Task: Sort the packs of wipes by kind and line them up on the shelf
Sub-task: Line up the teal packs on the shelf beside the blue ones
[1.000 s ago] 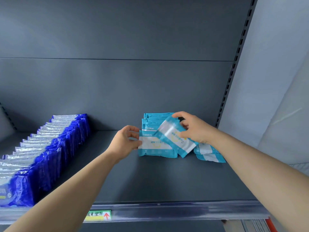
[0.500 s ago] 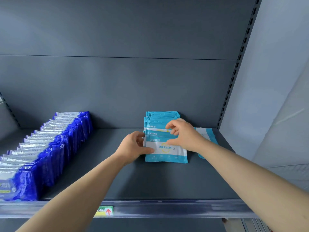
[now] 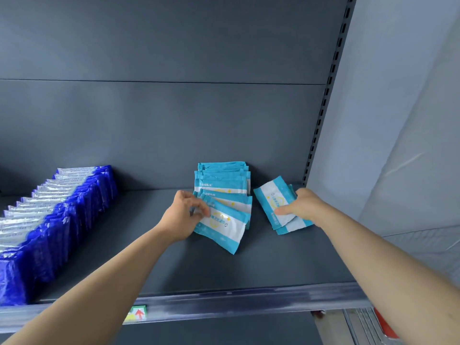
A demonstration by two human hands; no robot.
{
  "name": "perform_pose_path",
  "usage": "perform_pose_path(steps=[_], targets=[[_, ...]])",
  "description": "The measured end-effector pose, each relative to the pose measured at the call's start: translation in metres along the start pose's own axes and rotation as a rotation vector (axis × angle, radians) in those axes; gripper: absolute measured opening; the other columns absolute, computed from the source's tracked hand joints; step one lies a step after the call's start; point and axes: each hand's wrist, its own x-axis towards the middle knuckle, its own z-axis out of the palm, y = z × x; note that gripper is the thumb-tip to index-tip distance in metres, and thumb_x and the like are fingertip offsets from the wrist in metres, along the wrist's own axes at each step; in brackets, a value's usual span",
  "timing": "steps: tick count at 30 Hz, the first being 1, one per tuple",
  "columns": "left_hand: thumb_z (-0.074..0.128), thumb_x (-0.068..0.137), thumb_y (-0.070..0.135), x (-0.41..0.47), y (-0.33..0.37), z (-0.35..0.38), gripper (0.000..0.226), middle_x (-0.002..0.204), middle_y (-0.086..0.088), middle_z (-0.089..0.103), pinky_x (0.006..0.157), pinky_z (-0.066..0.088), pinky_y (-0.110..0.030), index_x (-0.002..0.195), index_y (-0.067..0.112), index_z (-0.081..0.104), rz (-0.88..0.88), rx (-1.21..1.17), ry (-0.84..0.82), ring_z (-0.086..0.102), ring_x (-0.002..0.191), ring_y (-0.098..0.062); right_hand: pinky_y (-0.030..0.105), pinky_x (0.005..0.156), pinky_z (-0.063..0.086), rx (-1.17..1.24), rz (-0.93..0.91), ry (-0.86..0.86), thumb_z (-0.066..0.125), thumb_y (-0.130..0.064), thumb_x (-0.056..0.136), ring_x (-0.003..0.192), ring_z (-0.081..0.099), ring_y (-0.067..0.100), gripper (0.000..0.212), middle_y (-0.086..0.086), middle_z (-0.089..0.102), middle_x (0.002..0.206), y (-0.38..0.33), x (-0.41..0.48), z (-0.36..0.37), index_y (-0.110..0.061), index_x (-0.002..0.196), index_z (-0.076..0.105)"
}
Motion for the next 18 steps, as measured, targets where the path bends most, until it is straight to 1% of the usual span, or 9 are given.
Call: perform_pose_path(steps=[2, 3, 5, 7, 10, 12, 14, 16, 18], targets=[[0.061, 0.089, 0.012, -0.001, 0.000, 0.000, 0.018, 0.114, 0.004, 0.036, 0.085, 0.049, -0.027, 0.087, 0.029, 0.066, -0.025, -0.029, -0.030, 0.055, 0.097, -0.018, 0.034, 0.079, 0.051, 0.103, 0.006, -0.033, 0.081, -0.030, 0.071, 0.093, 0.061, 0.022, 0.053, 0.005, 0.061, 0.107, 0.003, 0.005, 0.000, -0.009, 0.110, 0.053], [0.068, 0.085, 0.019, -0.003, 0.002, -0.001, 0.014, 0.115, 0.004, 0.035, 0.083, 0.048, -0.024, 0.091, 0.030, 0.063, -0.039, -0.042, -0.052, 0.054, 0.096, -0.016, 0.038, 0.084, 0.053, 0.178, -0.004, -0.044, 0.079, -0.028, 0.073, 0.094, 0.063, 0.023, 0.049, 0.006, 0.063, 0.108, 0.004, 0.006, -0.003, -0.010, 0.110, 0.054], [0.084, 0.067, 0.041, -0.006, 0.003, 0.000, 0.039, 0.114, 0.009, 0.032, 0.081, 0.047, -0.022, 0.093, 0.031, 0.057, -0.061, 0.001, -0.079, 0.052, 0.095, -0.010, 0.045, 0.086, 0.054, 0.337, -0.046, -0.052, 0.073, -0.022, 0.080, 0.094, 0.066, 0.026, 0.037, 0.008, 0.067, 0.108, 0.003, 0.005, -0.010, -0.010, 0.111, 0.056], [0.085, 0.054, 0.057, -0.006, 0.010, 0.004, 0.058, 0.111, 0.011, 0.031, 0.076, 0.048, -0.024, 0.092, 0.029, 0.050, -0.102, 0.108, -0.046, 0.053, 0.089, -0.005, 0.044, 0.083, 0.056, 0.517, -0.092, -0.092, 0.066, -0.017, 0.087, 0.094, 0.068, 0.025, 0.028, 0.008, 0.069, 0.107, -0.003, -0.003, -0.020, -0.009, 0.113, 0.058], [0.078, 0.056, 0.066, -0.003, 0.021, 0.014, 0.066, 0.107, 0.007, 0.034, 0.068, 0.044, -0.030, 0.091, 0.022, 0.043, -0.172, 0.219, 0.053, 0.055, 0.076, -0.011, 0.039, 0.080, 0.055, 0.736, -0.161, -0.188, 0.060, -0.012, 0.092, 0.095, 0.069, 0.021, 0.019, 0.004, 0.071, 0.107, -0.013, -0.017, -0.031, -0.014, 0.111, 0.062], [0.074, 0.060, 0.069, 0.001, 0.026, 0.018, 0.065, 0.104, 0.005, 0.036, 0.066, 0.042, -0.030, 0.092, 0.022, 0.042, -0.200, 0.256, 0.088, 0.055, 0.075, -0.016, 0.036, 0.085, 0.053, 0.797, -0.181, -0.209, 0.058, -0.011, 0.093, 0.099, 0.068, 0.019, 0.018, 0.002, 0.071, 0.109, -0.018, -0.023, -0.028, -0.017, 0.110, 0.064], [0.073, 0.065, 0.066, 0.003, 0.026, 0.018, 0.058, 0.103, 0.004, 0.038, 0.066, 0.042, -0.030, 0.088, 0.021, 0.045, -0.207, 0.242, 0.070, 0.056, 0.073, -0.017, 0.036, 0.085, 0.053, 0.858, -0.172, -0.227, 0.056, -0.009, 0.094, 0.101, 0.067, 0.019, 0.021, 0.003, 0.071, 0.110, -0.022, -0.026, -0.018, -0.016, 0.112, 0.063], [0.072, 0.073, 0.056, 0.003, 0.025, 0.015, 0.041, 0.105, 0.002, 0.041, 0.068, 0.042, -0.027, 0.083, 0.022, 0.053, -0.200, 0.167, 0.070, 0.057, 0.071, -0.015, 0.036, 0.082, 0.054, 0.940, -0.142, -0.257, 0.054, -0.006, 0.095, 0.102, 0.067, 0.021, 0.025, 0.006, 0.070, 0.112, -0.025, -0.027, -0.004, -0.012, 0.118, 0.061], [0.070, 0.079, 0.047, 0.003, 0.020, 0.013, 0.021, 0.111, -0.001, 0.047, 0.071, 0.045, -0.025, 0.078, 0.027, 0.063, -0.186, 0.051, 0.085, 0.060, 0.076, -0.016, 0.035, 0.078, 0.055, 0.997, -0.097, -0.261, 0.053, -0.003, 0.094, 0.102, 0.067, 0.023, 0.028, 0.009, 0.069, 0.114, -0.027, -0.029, 0.011, -0.009, 0.121, 0.058]])
